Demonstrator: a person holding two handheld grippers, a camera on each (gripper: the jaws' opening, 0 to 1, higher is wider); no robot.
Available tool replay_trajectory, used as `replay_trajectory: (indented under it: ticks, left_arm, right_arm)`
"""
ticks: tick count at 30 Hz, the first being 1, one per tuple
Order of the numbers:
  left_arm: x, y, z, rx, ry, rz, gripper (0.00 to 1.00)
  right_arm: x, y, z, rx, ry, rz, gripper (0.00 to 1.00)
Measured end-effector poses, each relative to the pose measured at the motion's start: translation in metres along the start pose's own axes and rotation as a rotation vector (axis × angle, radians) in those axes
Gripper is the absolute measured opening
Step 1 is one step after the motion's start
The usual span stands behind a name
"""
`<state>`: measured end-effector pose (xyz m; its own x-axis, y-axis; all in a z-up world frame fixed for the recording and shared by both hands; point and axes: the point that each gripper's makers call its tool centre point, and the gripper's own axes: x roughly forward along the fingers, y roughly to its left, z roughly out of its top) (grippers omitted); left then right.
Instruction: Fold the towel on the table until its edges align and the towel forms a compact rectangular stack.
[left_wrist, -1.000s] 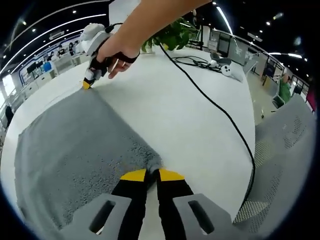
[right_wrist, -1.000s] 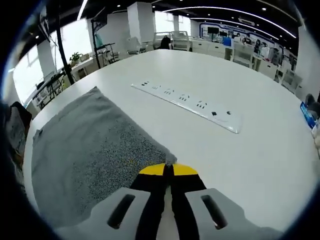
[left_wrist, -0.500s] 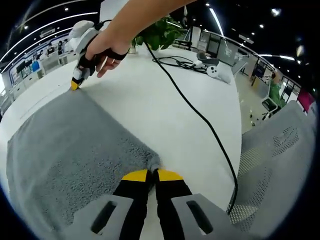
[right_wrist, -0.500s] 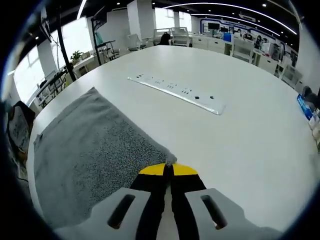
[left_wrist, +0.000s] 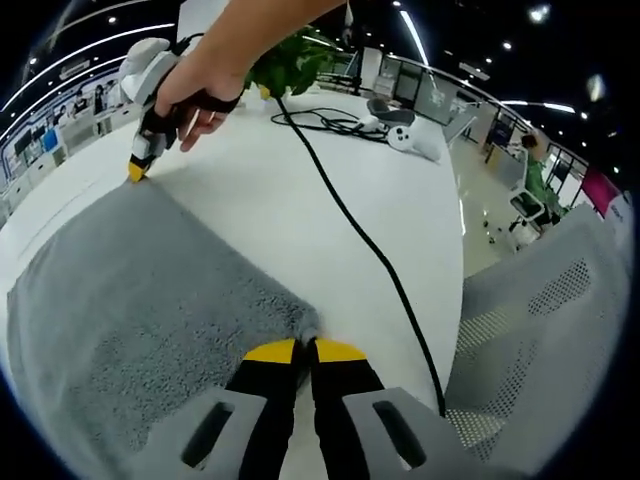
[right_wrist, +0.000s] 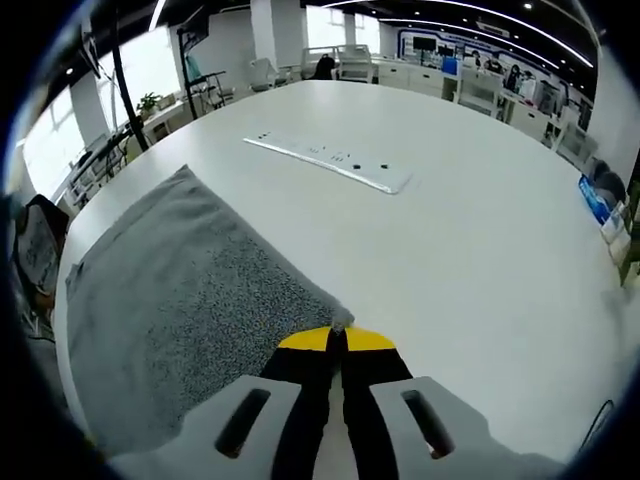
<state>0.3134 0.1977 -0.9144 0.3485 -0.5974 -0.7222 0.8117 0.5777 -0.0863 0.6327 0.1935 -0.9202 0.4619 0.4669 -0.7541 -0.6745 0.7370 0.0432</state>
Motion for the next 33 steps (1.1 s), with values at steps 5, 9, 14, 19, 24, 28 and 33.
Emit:
replay_trajectory:
  ticks: [5, 9, 14, 19, 24, 28, 33]
  left_arm:
    - [0.008, -0.011, 0.007, 0.03, 0.007, -0.022, 0.05]
    - [0.013, -0.018, 0.012, 0.033, 0.008, -0.03, 0.05]
    - [0.022, -0.025, 0.021, 0.03, 0.002, -0.038, 0.05]
    - [0.03, -0.029, 0.03, 0.01, -0.003, -0.049, 0.05]
    - [0.032, -0.032, 0.031, -0.002, -0.006, -0.049, 0.04]
    - [0.032, -0.032, 0.031, 0.021, -0.006, -0.043, 0.05]
    - [0.031, -0.031, 0.033, 0.013, -0.009, -0.038, 0.04]
  right_arm:
    - [-0.009, -0.009, -0.01, -0.007, 0.008, -0.012, 0.0]
    - [-0.015, -0.012, -0.012, -0.021, 0.015, -0.02, 0.0]
    - [-0.018, -0.016, -0.017, -0.033, 0.013, -0.028, 0.0]
    - [-0.021, -0.025, -0.02, -0.027, 0.001, -0.03, 0.0]
    - [-0.024, -0.028, -0.022, -0.022, -0.005, -0.031, 0.0]
    - [-0.023, -0.031, -0.022, -0.018, -0.003, -0.03, 0.0]
    - [-0.023, -0.031, -0.021, -0.005, -0.008, -0.043, 0.0]
